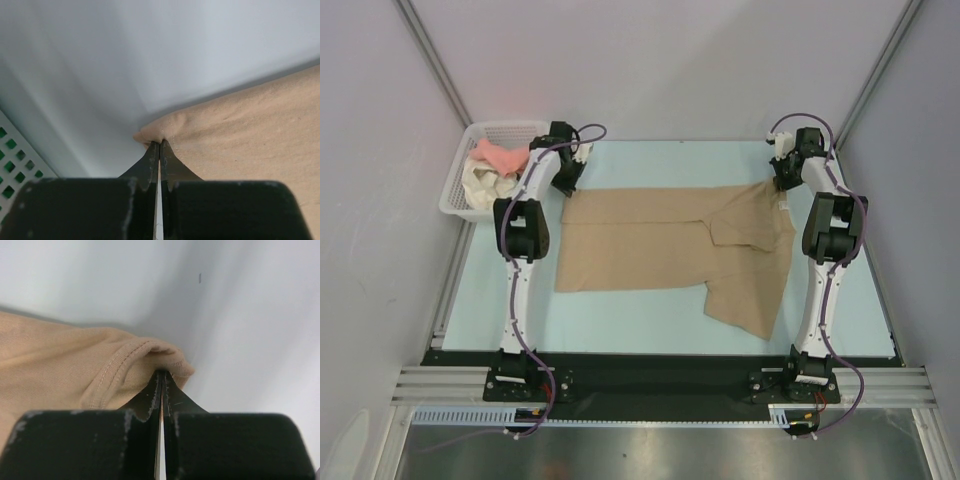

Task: Fold and stack the t-shirts
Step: Fold the tshirt

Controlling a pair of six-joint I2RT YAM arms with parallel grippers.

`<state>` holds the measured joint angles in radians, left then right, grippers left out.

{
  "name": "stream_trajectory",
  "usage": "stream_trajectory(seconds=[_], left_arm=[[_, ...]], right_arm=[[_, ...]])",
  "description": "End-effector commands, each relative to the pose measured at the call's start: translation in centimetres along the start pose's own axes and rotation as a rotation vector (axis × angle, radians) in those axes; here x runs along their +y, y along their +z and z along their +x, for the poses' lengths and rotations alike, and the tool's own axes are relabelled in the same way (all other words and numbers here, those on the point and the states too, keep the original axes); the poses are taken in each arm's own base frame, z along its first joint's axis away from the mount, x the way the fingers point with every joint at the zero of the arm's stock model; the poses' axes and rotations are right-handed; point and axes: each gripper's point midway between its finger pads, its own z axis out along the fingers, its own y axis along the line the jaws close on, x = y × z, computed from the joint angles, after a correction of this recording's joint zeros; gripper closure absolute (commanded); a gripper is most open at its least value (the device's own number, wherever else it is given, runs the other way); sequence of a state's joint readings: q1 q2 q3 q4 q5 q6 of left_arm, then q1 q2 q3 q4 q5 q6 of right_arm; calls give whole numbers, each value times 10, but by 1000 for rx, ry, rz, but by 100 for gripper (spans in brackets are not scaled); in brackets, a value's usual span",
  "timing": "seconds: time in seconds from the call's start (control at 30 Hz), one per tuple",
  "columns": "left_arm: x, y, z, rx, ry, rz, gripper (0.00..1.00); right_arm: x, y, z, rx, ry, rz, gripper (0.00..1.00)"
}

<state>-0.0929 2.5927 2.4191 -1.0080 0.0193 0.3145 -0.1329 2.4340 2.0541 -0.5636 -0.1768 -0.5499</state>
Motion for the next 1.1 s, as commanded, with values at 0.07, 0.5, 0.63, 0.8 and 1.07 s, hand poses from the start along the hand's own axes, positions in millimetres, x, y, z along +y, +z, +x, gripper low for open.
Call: stream_trajectory(seconds=[0.07, 0.5, 0.63, 0.8, 1.07], left_arm=[[21, 24, -25, -85, 21, -105, 100], [43, -27, -79, -249, 13, -299, 77], [28, -89, -110, -359, 18, -332, 57], [-11, -162, -123, -450, 55, -337, 36], [-46, -155, -44, -294, 105, -217, 19]], right_arm=[[-18, 24, 1, -5, 1, 67, 100], [-33, 10, -31, -94, -12, 87, 98], [-46, -39, -71, -225, -25, 117, 72], [-39, -128, -102, -390, -70, 162, 49], [97, -171, -7, -279, -452, -190, 37]])
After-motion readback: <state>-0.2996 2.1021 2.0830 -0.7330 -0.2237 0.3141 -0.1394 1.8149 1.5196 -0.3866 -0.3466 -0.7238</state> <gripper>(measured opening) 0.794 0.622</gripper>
